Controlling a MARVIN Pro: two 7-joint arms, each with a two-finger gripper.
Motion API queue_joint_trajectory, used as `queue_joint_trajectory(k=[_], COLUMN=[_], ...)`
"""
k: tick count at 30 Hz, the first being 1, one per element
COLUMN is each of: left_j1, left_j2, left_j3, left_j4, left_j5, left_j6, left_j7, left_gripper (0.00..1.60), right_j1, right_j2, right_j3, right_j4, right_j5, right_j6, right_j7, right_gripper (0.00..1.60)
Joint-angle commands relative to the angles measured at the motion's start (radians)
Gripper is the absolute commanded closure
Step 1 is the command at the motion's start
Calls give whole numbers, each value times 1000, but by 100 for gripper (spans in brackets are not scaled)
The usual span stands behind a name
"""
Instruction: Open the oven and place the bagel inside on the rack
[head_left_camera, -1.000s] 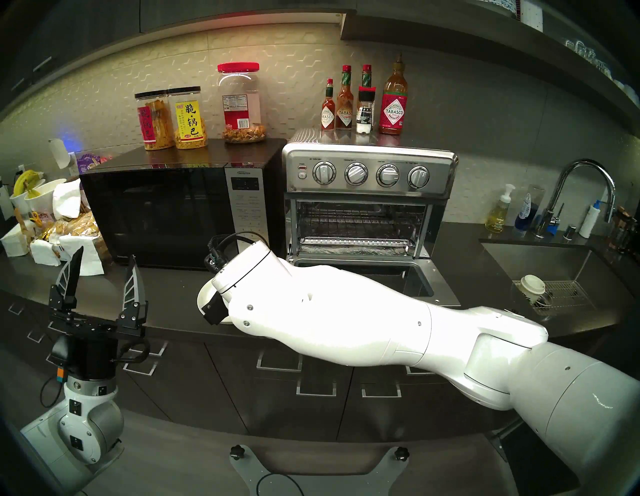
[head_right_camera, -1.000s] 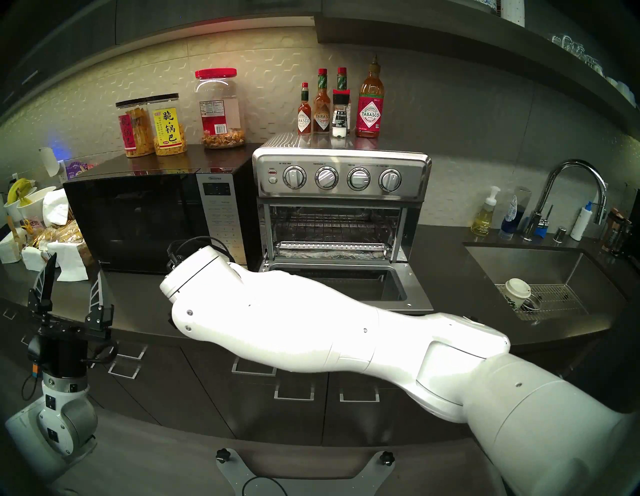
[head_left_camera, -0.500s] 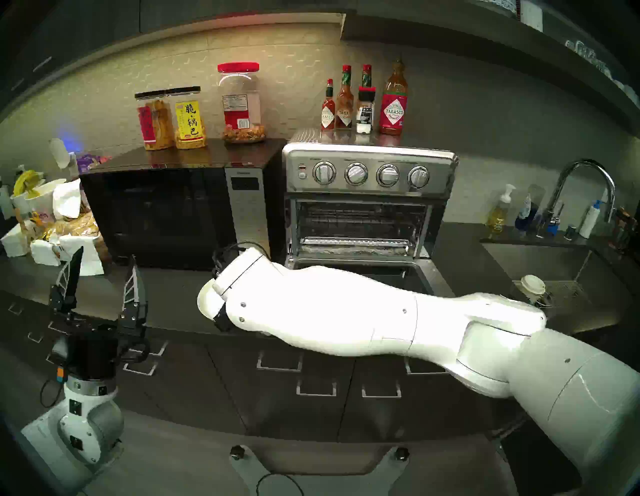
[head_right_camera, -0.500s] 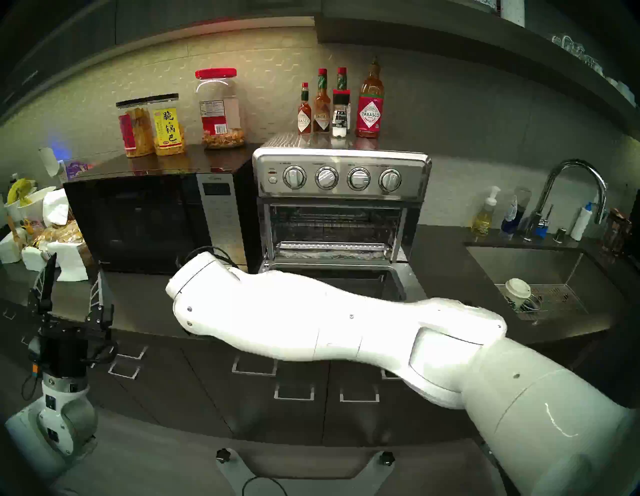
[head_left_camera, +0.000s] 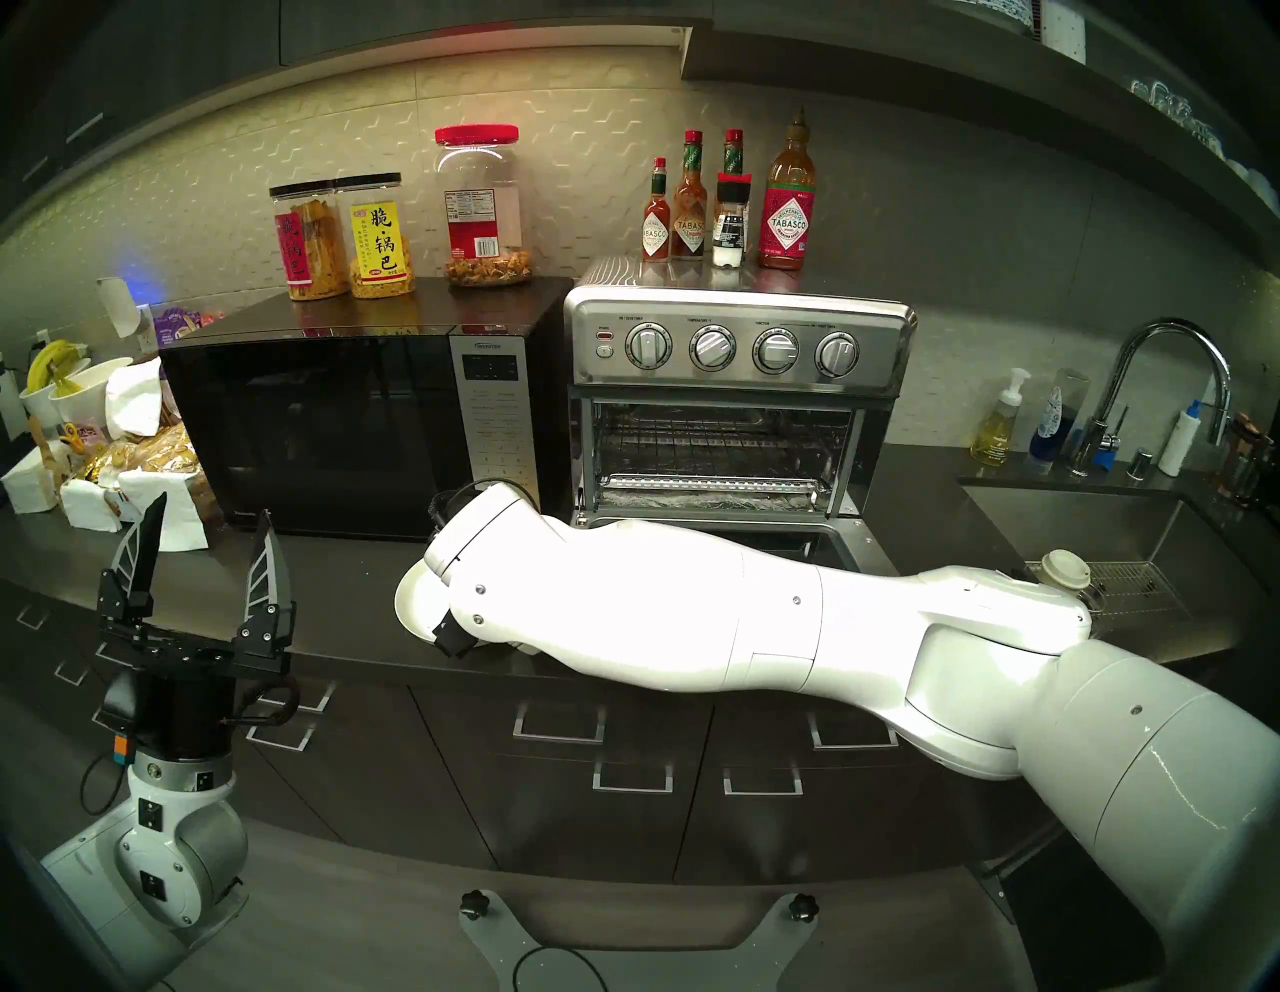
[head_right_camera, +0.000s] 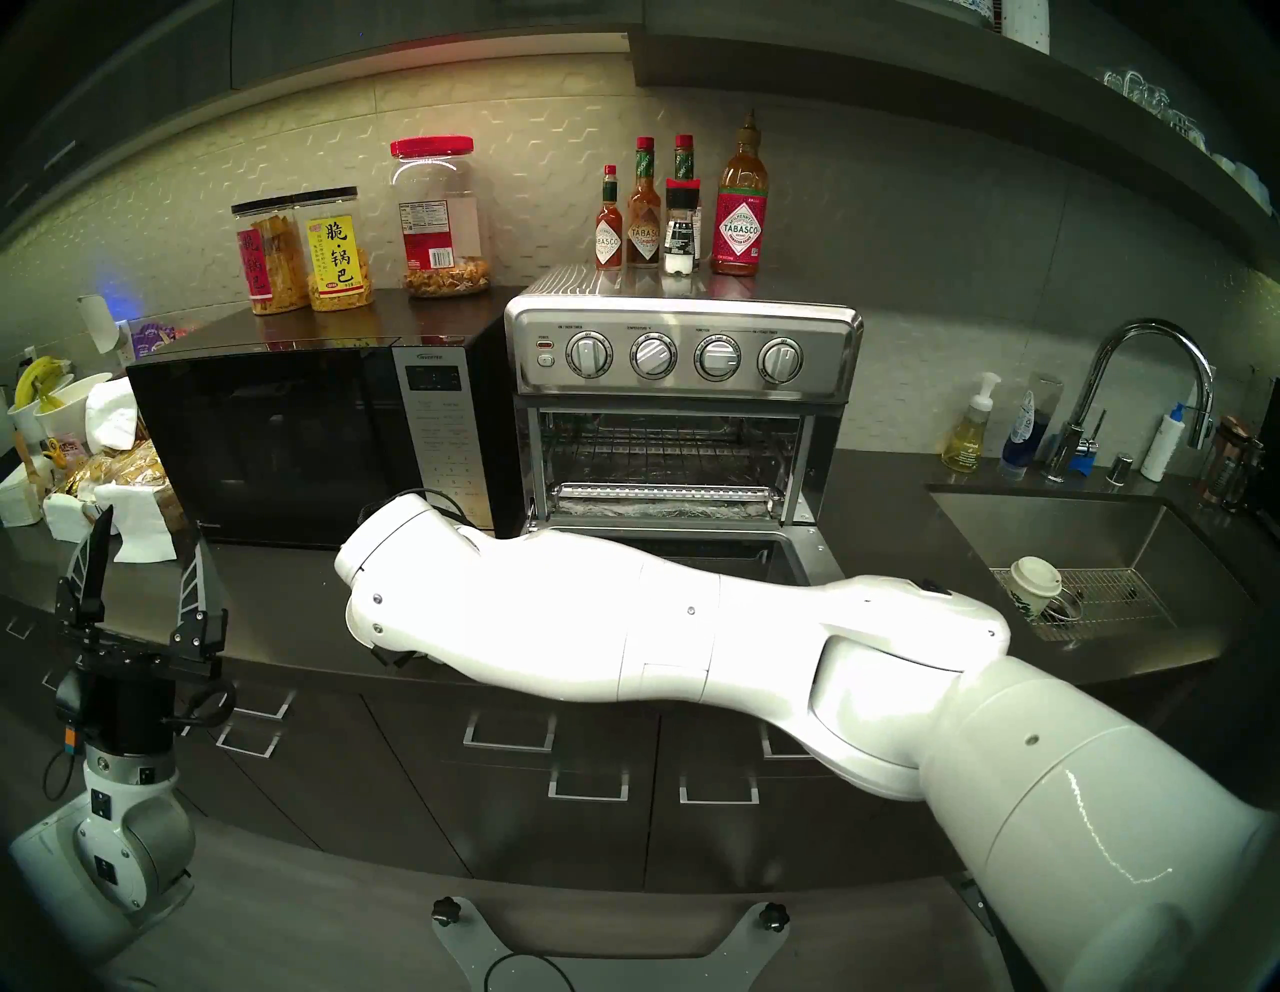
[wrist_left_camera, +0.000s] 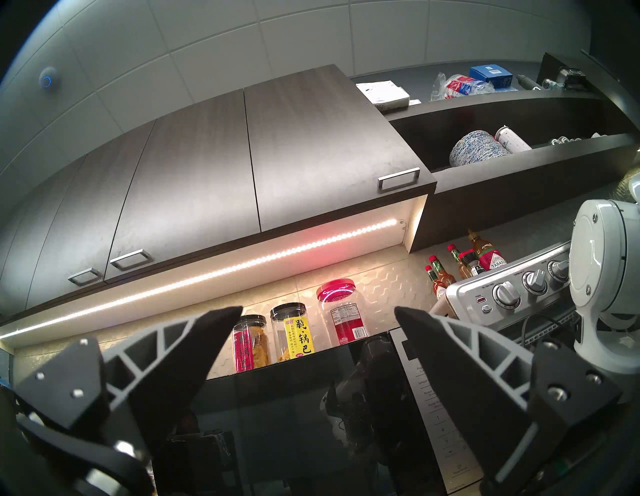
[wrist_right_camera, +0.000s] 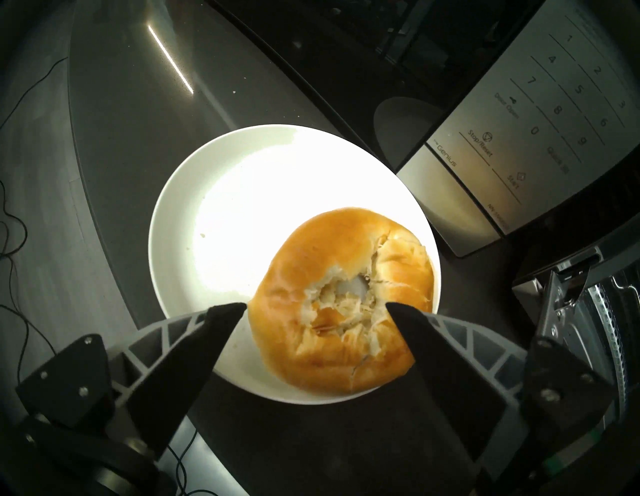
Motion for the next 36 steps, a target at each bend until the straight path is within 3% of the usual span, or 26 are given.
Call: queue_joint_trajectory(k=[1, 12, 27, 36], left_j1=[2, 1, 2, 2], left_j2=[0, 0, 0, 0], left_j3=[-9, -9, -9, -9], left_j4=[-12, -12, -13, -13], left_j5=[0, 0, 0, 0], left_j6=[-1, -1, -1, -1], left_j7=[1, 1, 1, 1], left_gripper=[0, 0, 0, 0], right_j1=[25, 41, 19, -14], right_j2=[-38, -86, -102, -159], right_j3=[-5, -18, -33, -60], right_j4=[21, 71, 89, 202], right_j5=[11, -1, -27, -42], right_j6=[-2, -2, -2, -2], right_j7=[-118, -105, -106, -105], right_gripper=[0, 0, 0, 0])
